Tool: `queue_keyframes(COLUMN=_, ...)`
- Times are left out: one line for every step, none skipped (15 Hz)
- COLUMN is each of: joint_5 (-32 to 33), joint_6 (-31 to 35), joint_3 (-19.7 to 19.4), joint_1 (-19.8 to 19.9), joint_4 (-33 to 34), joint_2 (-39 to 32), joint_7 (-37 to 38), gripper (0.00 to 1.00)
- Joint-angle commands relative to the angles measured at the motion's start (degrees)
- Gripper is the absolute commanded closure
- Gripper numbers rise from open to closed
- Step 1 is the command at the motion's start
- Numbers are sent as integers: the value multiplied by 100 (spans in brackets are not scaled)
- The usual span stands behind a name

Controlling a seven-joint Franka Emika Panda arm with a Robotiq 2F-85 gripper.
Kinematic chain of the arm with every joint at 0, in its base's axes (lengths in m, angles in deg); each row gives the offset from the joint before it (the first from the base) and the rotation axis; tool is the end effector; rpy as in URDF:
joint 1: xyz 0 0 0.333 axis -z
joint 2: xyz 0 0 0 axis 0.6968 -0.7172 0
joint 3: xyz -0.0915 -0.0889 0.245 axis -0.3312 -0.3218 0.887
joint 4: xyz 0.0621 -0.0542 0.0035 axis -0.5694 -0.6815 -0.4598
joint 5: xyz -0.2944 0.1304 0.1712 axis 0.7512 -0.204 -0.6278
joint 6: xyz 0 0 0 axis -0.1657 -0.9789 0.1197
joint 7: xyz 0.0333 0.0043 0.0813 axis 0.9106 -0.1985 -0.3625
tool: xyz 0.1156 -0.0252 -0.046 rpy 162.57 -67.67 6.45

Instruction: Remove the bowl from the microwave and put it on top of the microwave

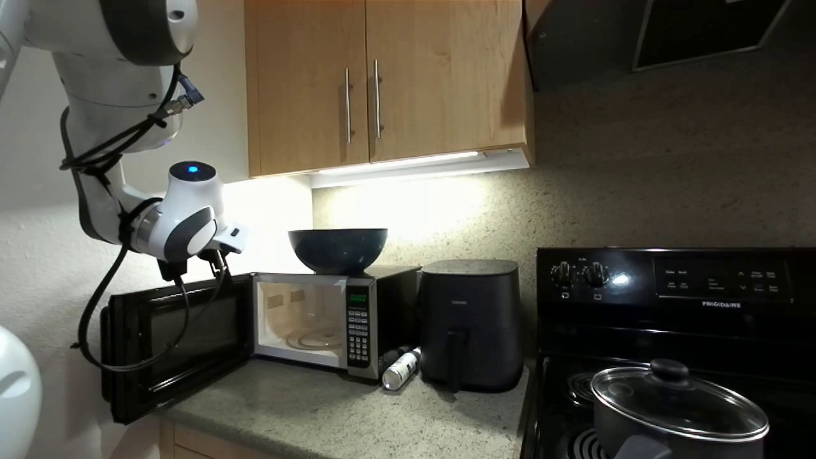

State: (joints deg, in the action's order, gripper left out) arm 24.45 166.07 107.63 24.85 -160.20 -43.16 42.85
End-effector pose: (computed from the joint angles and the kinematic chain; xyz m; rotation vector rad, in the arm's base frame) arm 0.4882 0.3789 0.3825 -2.2595 0.5187 -0.5986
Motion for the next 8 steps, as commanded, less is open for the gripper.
queue_keyframes(joint_5=-177, joint_6=-427, joint_3=619, joint_1=541, joint_4=-3, joint_2=5, joint_7=-220, gripper=0)
queue_keyframes(joint_5=-294, joint_6=-632, joint_3=962, joint_1=802, joint_4=73, joint_2=-58, joint_7=-336, gripper=0)
queue_keyframes(joint_5=-466, joint_6=-943, joint_3=1355, joint_1=1097, joint_4=160, joint_2=-123, joint_7=-497, gripper=0)
queue_keyframes(joint_5=-705, joint_6=-1265, joint_3=1787, joint_1=1424, joint_4=249, joint_2=-208, joint_7=-776, gripper=0)
queue_keyframes(joint_5=-924, joint_6=-1541, joint_3=2094, joint_1=1675, joint_4=289, joint_2=-268, joint_7=-1095, gripper=0)
queue_keyframes(joint_5=-1115, joint_6=-1844, joint_3=2342, joint_1=1901, joint_4=317, joint_2=-305, joint_7=-1398, gripper=0)
queue_keyframes(joint_5=-1245, joint_6=-2114, joint_3=2478, joint_1=2060, joint_4=310, joint_2=-298, joint_7=-1590, gripper=0)
queue_keyframes(joint_5=-1312, joint_6=-2361, joint_3=2542, joint_1=2173, joint_4=303, joint_2=-286, joint_7=-1690, gripper=0)
